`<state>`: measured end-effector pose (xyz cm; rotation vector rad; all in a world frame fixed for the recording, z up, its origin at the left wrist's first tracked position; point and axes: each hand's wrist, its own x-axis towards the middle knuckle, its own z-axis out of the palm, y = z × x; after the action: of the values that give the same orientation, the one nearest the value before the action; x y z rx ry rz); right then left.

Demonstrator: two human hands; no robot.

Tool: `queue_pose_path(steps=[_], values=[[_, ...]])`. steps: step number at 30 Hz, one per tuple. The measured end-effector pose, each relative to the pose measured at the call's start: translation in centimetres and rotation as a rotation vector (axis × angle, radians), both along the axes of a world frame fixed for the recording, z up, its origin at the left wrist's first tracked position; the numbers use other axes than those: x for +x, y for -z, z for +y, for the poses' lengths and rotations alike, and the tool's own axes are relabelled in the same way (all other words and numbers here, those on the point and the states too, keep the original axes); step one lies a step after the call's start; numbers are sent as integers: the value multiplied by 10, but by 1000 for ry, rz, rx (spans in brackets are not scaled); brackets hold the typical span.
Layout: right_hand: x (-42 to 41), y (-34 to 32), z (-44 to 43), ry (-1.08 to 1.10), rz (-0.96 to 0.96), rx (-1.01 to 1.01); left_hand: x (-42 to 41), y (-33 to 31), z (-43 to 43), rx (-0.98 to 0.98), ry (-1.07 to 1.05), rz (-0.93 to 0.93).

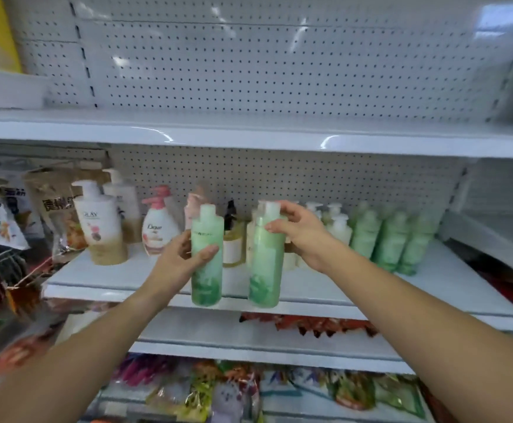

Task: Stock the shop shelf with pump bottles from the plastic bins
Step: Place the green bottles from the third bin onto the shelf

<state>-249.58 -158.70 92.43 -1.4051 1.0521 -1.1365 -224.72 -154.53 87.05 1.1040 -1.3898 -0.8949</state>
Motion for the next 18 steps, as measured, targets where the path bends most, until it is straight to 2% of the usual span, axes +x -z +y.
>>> queue_pose_path(steps=[13,18], values=[[-217,-1,54,364,10,12,-225,-3,-16,1,309,56],[-263,-4,54,394,153,2,-279,-5,-38,-2,430,67]])
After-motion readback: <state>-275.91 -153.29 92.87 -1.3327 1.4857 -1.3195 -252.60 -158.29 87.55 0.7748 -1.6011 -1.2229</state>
